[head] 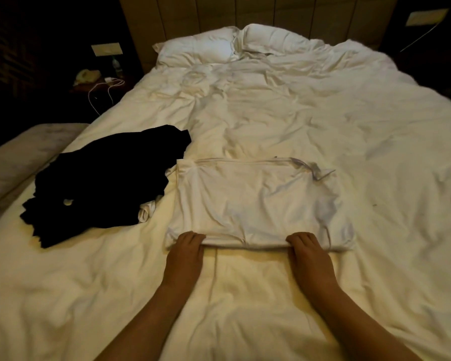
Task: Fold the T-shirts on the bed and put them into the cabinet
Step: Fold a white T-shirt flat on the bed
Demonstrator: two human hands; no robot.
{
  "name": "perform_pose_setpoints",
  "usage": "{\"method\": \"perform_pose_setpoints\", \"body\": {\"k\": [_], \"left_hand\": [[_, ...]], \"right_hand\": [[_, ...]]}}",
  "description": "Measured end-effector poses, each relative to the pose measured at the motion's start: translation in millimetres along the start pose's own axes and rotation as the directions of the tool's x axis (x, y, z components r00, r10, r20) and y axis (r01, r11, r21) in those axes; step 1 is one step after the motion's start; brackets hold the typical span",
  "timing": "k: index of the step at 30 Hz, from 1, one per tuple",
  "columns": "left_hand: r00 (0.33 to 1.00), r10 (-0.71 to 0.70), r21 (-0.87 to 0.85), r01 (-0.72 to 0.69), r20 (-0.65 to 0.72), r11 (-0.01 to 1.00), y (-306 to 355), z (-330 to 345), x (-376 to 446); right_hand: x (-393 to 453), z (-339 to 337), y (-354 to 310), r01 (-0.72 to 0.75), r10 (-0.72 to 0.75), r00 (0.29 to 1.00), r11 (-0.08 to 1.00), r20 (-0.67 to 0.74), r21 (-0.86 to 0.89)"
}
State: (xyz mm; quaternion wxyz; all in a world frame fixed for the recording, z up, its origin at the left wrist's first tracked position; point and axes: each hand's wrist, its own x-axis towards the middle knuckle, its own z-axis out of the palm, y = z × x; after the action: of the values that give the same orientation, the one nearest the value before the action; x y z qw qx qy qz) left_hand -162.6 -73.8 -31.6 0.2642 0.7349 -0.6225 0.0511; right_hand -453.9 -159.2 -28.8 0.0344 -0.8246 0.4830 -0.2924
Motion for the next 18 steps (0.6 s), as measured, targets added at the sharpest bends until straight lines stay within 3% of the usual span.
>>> {"method": "perform_pose_setpoints", "body": {"k": [11,18], "left_hand": [[0.999,-0.023,-0.114,0.018,-0.043,0.993,19.2,-36.8,-77.6],[0.999,-0.014,-0.113,0.008,-0.045,0.994,15.1,-59.1,-136.6]], "right_hand": [[-74.9,-38.2,-27.1,-0.168,0.167,0.986,0.984,0.023,0.062],[-137.9,-58.4,-45.4,-0.124,0.123,0.992,0.989,0.028,0.076]]}}
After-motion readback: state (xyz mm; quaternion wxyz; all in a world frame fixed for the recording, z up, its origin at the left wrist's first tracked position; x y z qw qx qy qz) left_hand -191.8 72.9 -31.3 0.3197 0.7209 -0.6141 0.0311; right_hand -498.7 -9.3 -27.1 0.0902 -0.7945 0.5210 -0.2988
